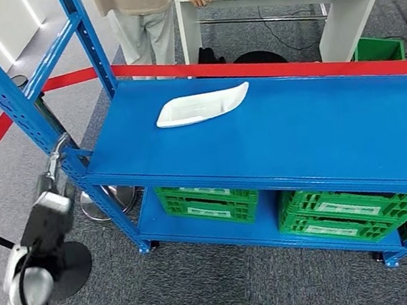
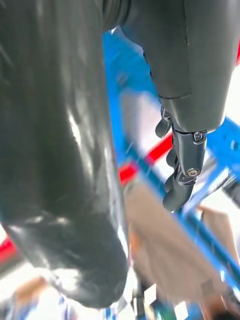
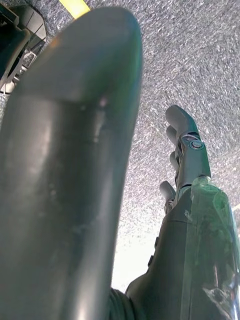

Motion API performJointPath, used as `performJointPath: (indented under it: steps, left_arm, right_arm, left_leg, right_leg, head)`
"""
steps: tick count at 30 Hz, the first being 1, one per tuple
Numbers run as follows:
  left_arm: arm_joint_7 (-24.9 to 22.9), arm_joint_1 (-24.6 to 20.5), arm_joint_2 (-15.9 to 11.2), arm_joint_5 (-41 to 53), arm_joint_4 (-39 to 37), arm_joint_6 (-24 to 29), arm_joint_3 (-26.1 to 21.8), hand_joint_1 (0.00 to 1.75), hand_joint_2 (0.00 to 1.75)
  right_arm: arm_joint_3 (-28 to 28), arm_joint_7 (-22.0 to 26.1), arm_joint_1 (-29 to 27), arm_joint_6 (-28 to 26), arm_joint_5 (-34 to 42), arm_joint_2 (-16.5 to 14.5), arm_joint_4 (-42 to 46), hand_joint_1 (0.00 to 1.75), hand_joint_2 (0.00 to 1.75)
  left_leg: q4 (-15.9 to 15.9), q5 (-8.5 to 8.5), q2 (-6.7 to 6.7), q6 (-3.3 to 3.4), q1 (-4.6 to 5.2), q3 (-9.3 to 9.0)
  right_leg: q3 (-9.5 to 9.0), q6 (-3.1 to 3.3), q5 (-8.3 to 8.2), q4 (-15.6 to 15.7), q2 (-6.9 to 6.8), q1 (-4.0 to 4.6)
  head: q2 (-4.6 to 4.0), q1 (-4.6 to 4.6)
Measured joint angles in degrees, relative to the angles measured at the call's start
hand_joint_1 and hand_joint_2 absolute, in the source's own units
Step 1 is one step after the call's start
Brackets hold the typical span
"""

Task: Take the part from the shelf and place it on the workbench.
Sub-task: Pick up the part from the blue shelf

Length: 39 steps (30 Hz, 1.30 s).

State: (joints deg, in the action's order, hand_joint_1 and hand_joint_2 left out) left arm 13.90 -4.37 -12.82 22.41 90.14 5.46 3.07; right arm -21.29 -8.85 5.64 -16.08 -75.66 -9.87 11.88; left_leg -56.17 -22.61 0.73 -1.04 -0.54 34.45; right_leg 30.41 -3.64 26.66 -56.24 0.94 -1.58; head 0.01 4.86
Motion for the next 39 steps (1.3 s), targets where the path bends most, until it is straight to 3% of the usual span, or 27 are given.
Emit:
performJointPath:
  steps: [6,13,21,39]
  left_arm:
    - [-4.4,-6.6,-5.6,8.9,-12.7,-2.0,-2.2,0.0,0.0]
    - [-5.8,-9.0,-9.3,12.0,-18.6,-2.1,-2.6,0.0,0.0]
    - [-6.0,-9.1,-10.8,13.8,-20.8,-2.0,-2.7,0.0,0.0]
    - [-5.0,-8.5,-10.8,13.8,-21.9,-2.1,-2.7,0.0,0.0]
  right_arm:
    - [0.0,-0.2,0.3,0.5,-0.1,0.0,0.0,0.0,0.0]
    - [0.0,-0.2,0.4,0.7,-0.1,0.1,0.0,0.0,0.0]
    - [0.0,-0.3,0.4,0.8,-0.1,0.1,0.0,0.0,0.0]
    - [0.0,-0.5,0.7,1.1,-0.4,0.1,0.0,0.0,0.0]
  left_leg:
    - [0.0,0.01,-0.01,-0.01,-0.01,0.03]
    - [0.0,-0.03,-0.02,0.01,-0.01,0.03]
    - [0.0,-0.02,-0.02,0.0,-0.01,0.03]
    - [0.0,-0.02,-0.01,0.01,-0.01,0.03]
  right_leg:
    - [-0.25,0.01,0.0,0.0,0.06,0.01]
    - [-0.24,0.03,0.03,0.0,0.06,0.0]
    - [-0.2,0.05,0.03,0.0,0.06,0.01]
    - [-0.24,0.04,0.03,0.0,0.06,0.01]
  head:
    - [0.01,0.0]
    - [0.01,0.01]
    - [0.01,0.0]
    - [0.01,0.0]
